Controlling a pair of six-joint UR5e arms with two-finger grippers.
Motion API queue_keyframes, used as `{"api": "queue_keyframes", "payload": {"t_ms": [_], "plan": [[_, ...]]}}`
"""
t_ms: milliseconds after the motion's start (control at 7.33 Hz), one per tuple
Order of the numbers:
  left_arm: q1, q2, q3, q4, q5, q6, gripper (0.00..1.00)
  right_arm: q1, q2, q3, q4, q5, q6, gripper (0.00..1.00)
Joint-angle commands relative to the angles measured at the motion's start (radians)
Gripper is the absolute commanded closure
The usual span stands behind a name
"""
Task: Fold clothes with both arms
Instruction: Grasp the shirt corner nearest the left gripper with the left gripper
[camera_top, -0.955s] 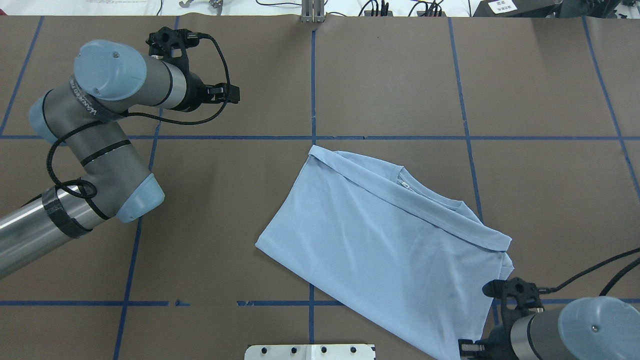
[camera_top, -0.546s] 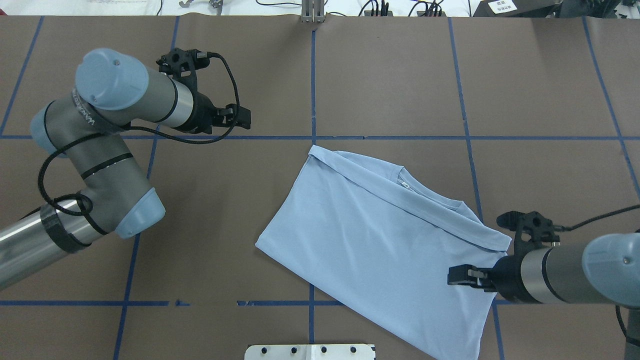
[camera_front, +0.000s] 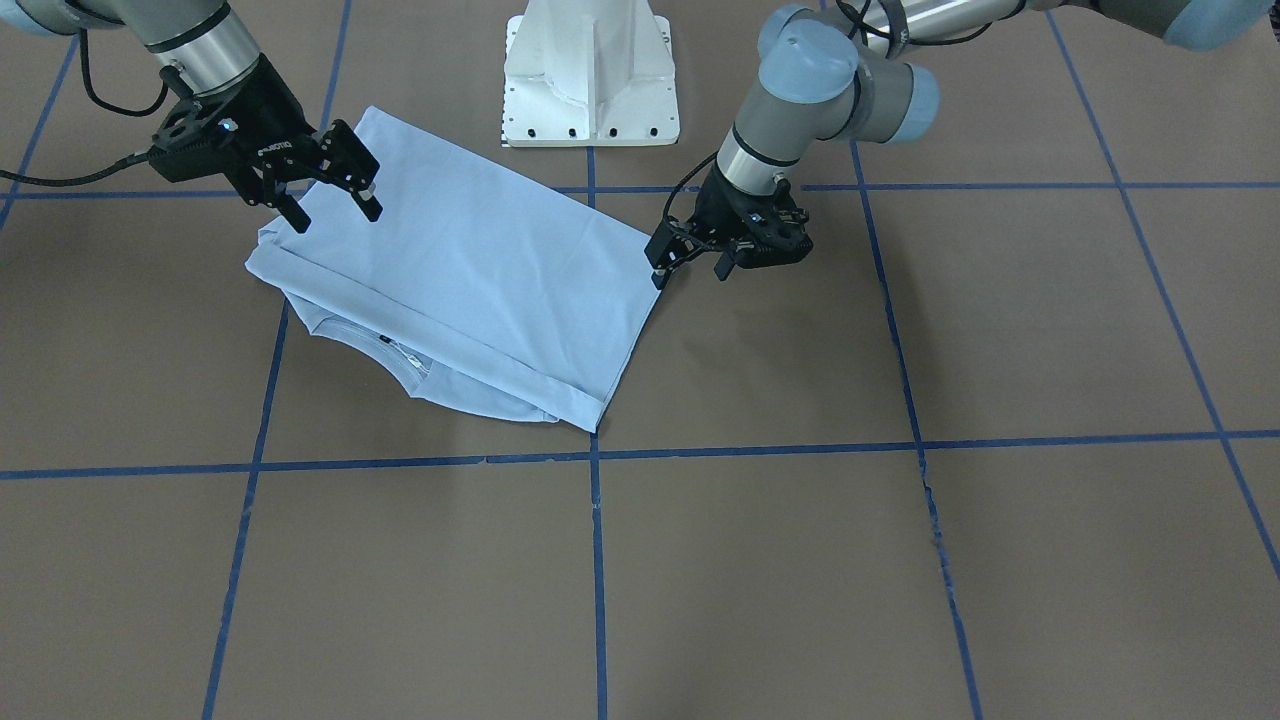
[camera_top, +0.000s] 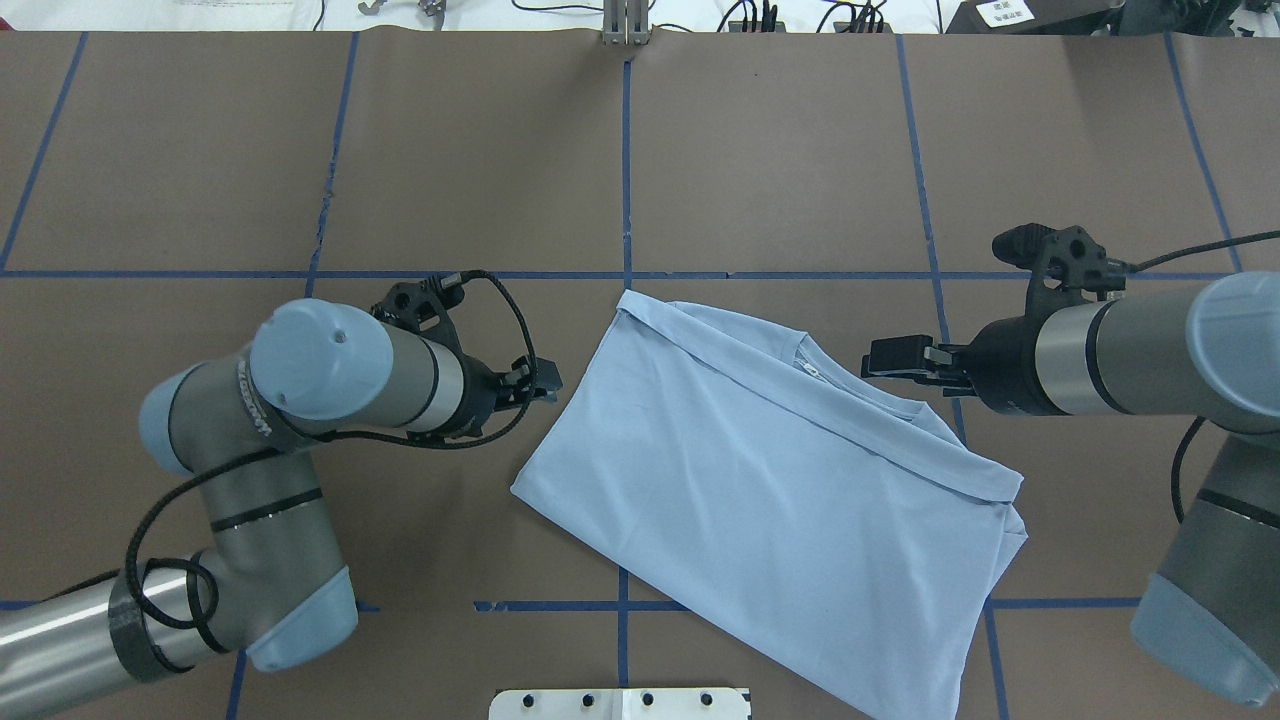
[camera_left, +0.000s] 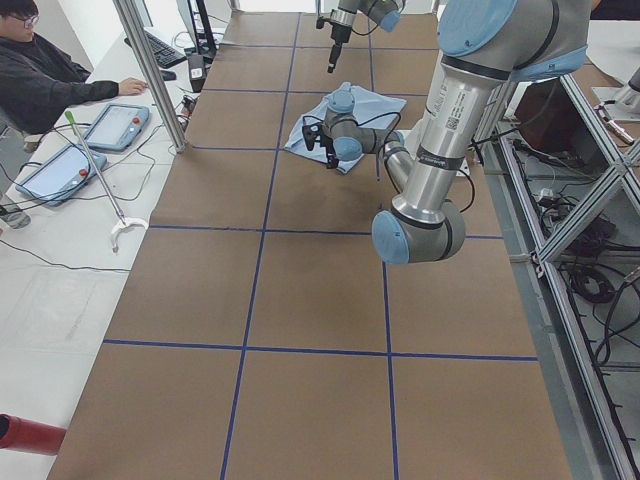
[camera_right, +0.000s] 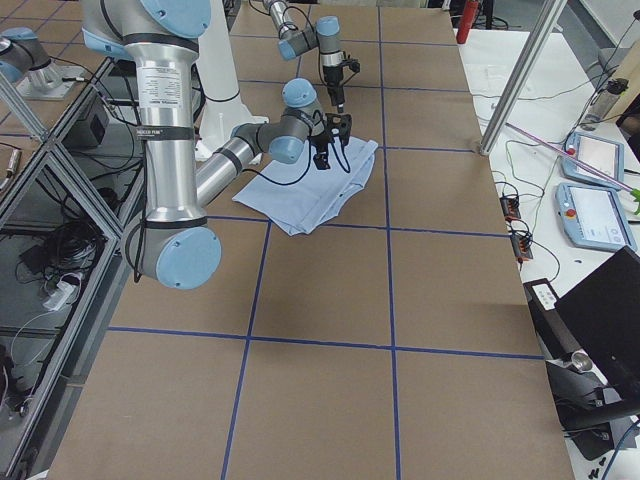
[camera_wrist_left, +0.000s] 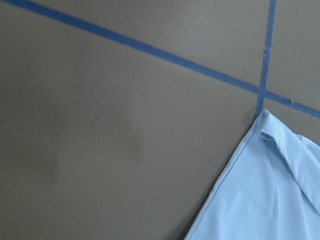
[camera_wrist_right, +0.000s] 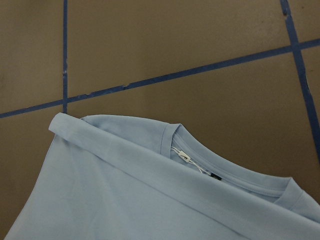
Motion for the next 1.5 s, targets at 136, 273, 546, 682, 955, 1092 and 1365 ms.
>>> {"api": "queue_keyframes", "payload": {"t_ms": [136,273,546,682,955,1092,1365], "plan": [[0.100,-0.020,-0.023,0.161,0.072,-0.149,0.00,0.046,0.132,-0.057,-0.196,0.035,-0.091,0.00],[0.122,-0.020,-0.016,0.161,0.072,-0.150,0.00,0.046,0.161,-0.060,-0.223,0.035,-0.082,0.00],[0.125,-0.031,0.015,0.157,0.072,-0.149,0.01,0.049,0.166,-0.048,-0.219,0.035,-0.076,0.00],[0.125,-0.034,0.017,0.158,0.073,-0.147,0.02,0.049,0.166,-0.046,-0.219,0.035,-0.075,0.00],[0.125,-0.052,0.017,0.160,0.073,-0.149,0.49,0.049,0.166,-0.046,-0.219,0.034,-0.075,0.00],[0.125,-0.053,0.017,0.158,0.073,-0.144,0.78,0.049,0.166,-0.046,-0.219,0.034,-0.075,0.00],[0.125,-0.050,0.023,0.154,0.073,-0.132,0.95,0.049,0.166,-0.048,-0.219,0.032,-0.075,0.00]]}}
